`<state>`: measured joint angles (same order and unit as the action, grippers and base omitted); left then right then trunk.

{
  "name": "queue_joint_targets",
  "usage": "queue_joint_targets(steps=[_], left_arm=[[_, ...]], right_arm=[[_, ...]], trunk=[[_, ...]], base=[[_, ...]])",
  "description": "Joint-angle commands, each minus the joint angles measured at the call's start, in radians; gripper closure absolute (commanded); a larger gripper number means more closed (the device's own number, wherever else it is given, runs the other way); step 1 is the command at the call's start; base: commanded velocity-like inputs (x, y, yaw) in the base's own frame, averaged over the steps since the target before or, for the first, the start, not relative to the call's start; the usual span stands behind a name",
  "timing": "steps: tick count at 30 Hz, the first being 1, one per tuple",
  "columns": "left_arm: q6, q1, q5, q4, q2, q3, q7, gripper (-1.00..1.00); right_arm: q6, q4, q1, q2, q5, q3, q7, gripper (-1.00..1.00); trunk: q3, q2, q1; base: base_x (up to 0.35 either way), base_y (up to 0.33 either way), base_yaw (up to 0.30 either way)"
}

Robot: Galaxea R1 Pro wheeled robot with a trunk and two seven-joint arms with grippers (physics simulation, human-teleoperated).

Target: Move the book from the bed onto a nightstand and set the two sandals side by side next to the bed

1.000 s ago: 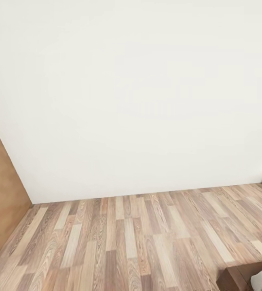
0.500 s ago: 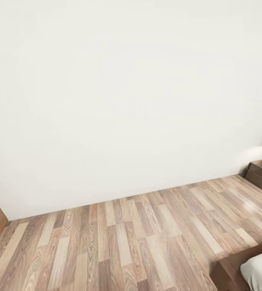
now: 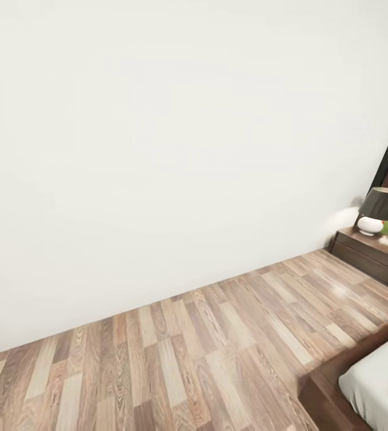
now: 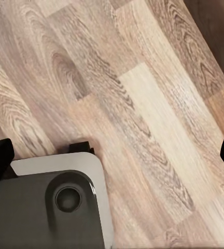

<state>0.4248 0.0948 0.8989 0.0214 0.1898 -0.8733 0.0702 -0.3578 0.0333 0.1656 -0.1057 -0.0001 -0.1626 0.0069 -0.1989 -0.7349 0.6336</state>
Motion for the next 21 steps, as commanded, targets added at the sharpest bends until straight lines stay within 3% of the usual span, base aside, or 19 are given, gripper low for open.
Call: queue_joint_targets(steps=[1,21], left_arm=[[0.002,0.0,0.011,0.0,0.0,-0.004,0.007,-1.0],[0.002,0.0,0.011,0.0,-0.001,-0.004,0.007,-1.0]], right_arm=[[-0.006,0.004,0.002,0.0,0.0,-0.005,0.001,-1.0],[-0.007,0.004,0.002,0.0,0.0,-0.005,0.002,-1.0]], trunk=[[-0.001,-0.001,0.0],[-0.001,-0.001,0.0]], base=[[0.106,0.099,-0.273],[0.104,0.046,-0.274]])
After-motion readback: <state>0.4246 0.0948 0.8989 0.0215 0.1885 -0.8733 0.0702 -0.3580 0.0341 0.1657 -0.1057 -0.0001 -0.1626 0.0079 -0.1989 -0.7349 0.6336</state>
